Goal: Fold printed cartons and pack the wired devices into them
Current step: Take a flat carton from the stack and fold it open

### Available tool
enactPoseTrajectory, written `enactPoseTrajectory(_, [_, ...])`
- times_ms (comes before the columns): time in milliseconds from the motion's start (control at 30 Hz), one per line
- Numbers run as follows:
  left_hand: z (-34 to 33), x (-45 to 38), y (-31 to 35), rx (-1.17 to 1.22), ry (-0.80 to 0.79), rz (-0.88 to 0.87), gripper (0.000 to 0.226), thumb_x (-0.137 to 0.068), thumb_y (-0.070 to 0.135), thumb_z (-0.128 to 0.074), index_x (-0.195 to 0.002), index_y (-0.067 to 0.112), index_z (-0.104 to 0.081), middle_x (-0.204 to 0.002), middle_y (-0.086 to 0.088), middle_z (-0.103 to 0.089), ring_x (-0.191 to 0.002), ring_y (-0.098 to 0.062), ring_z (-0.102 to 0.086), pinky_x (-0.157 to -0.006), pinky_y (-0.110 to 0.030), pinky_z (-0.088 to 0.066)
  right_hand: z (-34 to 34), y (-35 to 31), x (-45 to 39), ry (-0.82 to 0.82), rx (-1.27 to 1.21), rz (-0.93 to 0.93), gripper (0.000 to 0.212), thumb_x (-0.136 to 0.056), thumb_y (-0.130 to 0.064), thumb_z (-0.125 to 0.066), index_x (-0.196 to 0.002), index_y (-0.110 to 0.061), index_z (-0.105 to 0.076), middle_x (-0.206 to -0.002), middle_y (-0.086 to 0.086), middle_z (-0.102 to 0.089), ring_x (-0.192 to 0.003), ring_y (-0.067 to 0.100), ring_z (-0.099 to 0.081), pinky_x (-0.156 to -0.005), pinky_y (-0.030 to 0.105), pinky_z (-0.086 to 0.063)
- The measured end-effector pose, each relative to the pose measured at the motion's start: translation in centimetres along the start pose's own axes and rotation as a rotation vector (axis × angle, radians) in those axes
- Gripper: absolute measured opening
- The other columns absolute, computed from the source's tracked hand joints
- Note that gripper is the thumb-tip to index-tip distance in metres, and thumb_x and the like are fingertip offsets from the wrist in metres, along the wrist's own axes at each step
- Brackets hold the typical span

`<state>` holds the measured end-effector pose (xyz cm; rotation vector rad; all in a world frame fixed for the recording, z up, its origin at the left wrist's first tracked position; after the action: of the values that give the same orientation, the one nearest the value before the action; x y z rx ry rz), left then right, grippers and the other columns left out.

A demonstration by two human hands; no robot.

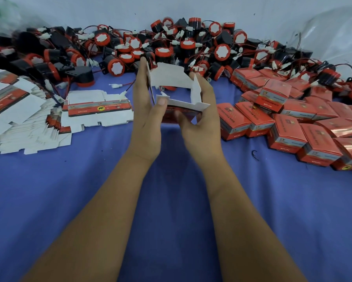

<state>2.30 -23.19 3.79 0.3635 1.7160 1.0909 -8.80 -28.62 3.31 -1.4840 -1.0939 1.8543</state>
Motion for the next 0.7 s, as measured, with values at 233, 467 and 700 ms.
enactPoseTrajectory(233, [0.1,0.0,-1.7,0.089,0.007,0.202,0.084,-0.086,0.053,-0.045,-0.156,0.012,-0.021,-0.157,-0.014,-0.031,-0.146,-0.028,-0.031,-0.118,-0.051,-0.031,-0.6,0.2,0.4,-0.087,-0.284,-0.118,0.043,-0.092,-0.010,-0.057,-0.130,-0.027,-0.046,-0.122,-0.014,-0.059,-0.112,0.001,-0.058,-0.090,0.020,-0.049])
enactPoseTrajectory(467, [0.8,0.2,-2.5,0.150,0.108,0.259,0.025,-0.091,0.027,-0.050,-0.115,0.020,-0.054,-0.111,0.007,-0.065,-0.099,-0.006,-0.063,-0.079,-0.022,-0.052,-0.4,1.4,0.6,-0.026,-0.326,-0.270,0.023,-0.097,-0.015,-0.059,-0.118,-0.013,-0.052,-0.116,0.009,-0.062,-0.103,0.016,-0.063,-0.079,0.022,-0.053])
enactPoseTrajectory(700, [0.7,0.0,-2.1,0.139,0.132,0.246,0.028,-0.092,0.010,-0.046,-0.096,0.032,-0.064,-0.086,0.024,-0.070,-0.081,0.004,-0.065,-0.065,-0.017,-0.052,0.6,2.0,0.3,0.083,-0.234,-0.275,0.019,-0.092,-0.014,-0.065,-0.108,-0.012,-0.057,-0.098,0.005,-0.063,-0.090,0.015,-0.061,-0.070,0.022,-0.052])
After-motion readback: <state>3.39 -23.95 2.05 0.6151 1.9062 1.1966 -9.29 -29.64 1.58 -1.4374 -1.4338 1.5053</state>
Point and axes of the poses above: each hand's wrist, its own x-axis away from the middle knuckle, its own z-axis out of the back of the hand, y = z × x, the point moved 8 cm from there along -x, towards the middle knuckle
